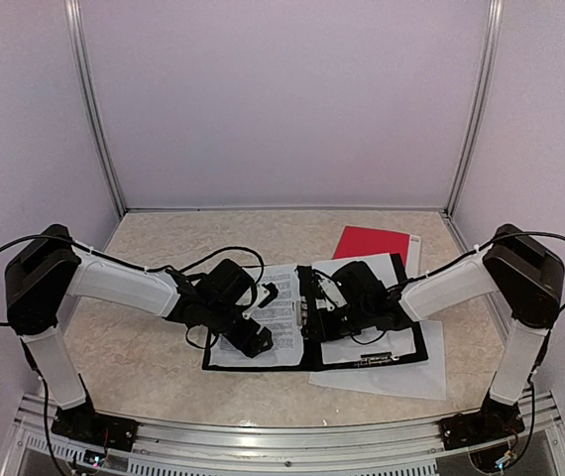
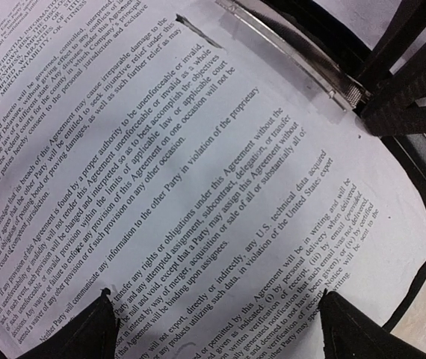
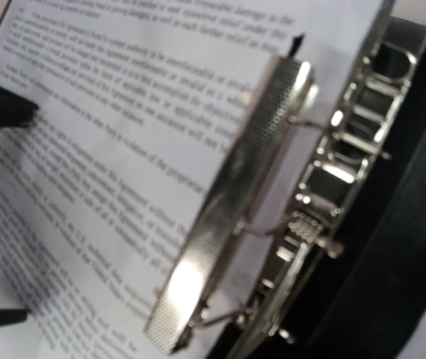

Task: Put the files into the folder
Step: Close the spring clip on the folder with some files.

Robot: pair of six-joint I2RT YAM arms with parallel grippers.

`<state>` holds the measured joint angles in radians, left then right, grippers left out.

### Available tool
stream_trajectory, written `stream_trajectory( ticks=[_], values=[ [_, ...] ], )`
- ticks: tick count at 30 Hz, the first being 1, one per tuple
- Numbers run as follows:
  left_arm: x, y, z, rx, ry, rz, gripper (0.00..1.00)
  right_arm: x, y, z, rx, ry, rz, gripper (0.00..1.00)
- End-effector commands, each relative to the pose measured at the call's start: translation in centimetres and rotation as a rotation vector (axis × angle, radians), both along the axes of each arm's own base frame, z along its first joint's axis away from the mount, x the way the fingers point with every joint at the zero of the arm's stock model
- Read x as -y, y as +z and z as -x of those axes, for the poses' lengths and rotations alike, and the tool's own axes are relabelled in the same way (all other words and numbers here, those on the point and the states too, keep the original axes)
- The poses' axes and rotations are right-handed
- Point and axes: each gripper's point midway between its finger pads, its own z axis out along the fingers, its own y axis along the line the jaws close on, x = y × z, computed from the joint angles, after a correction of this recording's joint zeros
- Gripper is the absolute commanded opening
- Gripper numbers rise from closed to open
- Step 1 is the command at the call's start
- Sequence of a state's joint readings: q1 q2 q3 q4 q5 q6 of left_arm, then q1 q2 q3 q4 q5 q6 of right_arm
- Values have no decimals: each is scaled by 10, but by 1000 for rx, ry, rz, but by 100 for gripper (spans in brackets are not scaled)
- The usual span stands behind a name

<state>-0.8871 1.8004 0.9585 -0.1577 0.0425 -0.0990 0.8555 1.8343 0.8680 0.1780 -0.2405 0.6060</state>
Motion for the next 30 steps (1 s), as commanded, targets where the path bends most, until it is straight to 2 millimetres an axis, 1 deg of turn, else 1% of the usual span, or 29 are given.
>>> stream_trajectory(
  ticks=[1,6,12,21,30],
  values=[
    [-21,-28,11,-63,15,-117,91,-2,14,4,3,-19,-38,16],
    [-22,-30,11,-61,15,-130,90,-4,22,4,7,-18,-54,16],
    [-21,-30,12,-61,10,-132,91,-5,24,4,1,-13,-61,17],
    [-21,-31,13,-64,10,-136,90,-7,33,2,11,-14,-73,27],
    [-24,-33,9,-48,20,-156,90,-11,43,-1,26,-14,-93,28]
  ],
)
